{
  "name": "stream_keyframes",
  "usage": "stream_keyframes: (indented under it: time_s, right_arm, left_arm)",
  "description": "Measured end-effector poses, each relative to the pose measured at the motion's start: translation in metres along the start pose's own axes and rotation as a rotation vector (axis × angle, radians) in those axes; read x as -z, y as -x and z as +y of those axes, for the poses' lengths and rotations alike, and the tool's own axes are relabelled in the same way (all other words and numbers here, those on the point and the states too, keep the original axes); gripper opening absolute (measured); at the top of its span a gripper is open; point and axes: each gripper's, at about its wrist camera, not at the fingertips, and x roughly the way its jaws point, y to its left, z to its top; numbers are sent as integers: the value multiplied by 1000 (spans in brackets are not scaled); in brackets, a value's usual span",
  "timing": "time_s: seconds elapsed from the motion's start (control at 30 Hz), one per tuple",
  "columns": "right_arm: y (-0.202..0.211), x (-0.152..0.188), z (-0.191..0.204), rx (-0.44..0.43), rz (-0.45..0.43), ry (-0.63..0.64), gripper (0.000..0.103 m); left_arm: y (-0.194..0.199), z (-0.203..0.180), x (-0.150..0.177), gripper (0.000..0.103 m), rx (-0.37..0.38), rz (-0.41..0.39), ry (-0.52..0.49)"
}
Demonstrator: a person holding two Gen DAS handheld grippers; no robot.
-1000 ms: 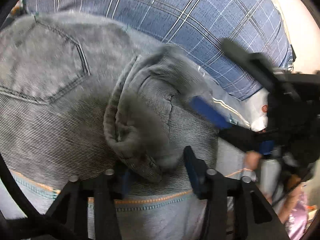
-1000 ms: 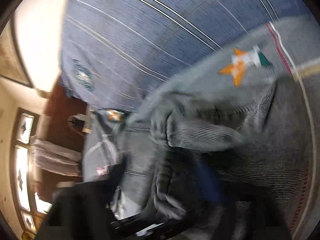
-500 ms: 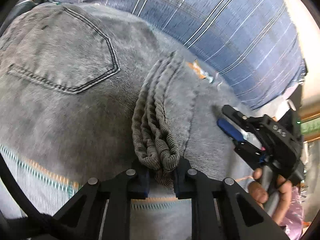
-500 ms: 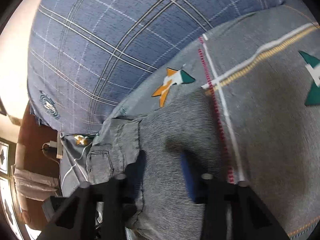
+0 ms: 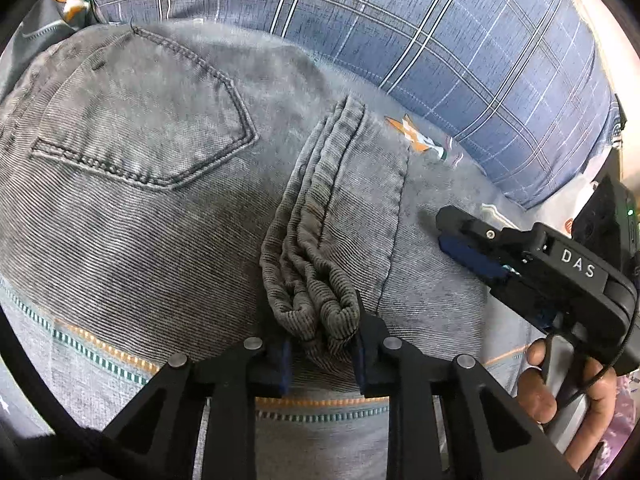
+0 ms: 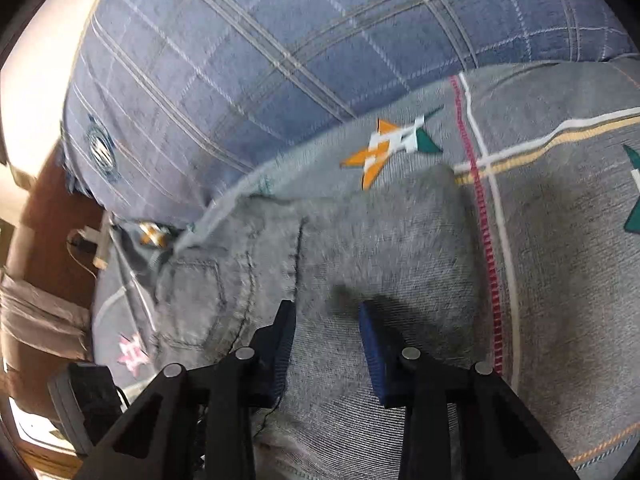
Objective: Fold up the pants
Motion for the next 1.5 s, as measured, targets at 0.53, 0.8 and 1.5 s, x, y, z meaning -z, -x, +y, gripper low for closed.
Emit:
stream_keyframes:
  time_s: [0.53, 0.8, 1.5]
  right_arm:
    - [1, 80, 74, -110, -117, 248, 76]
    - [-25, 103, 101, -49, -66, 368, 65]
    - [-36, 93, 87, -91, -46, 295, 43]
  left_arm:
    - [100, 126, 6, 73, -48, -167, 297]
    - [116, 177, 4, 73, -66, -208, 490]
    - [100, 230, -34, 17, -187, -250, 684]
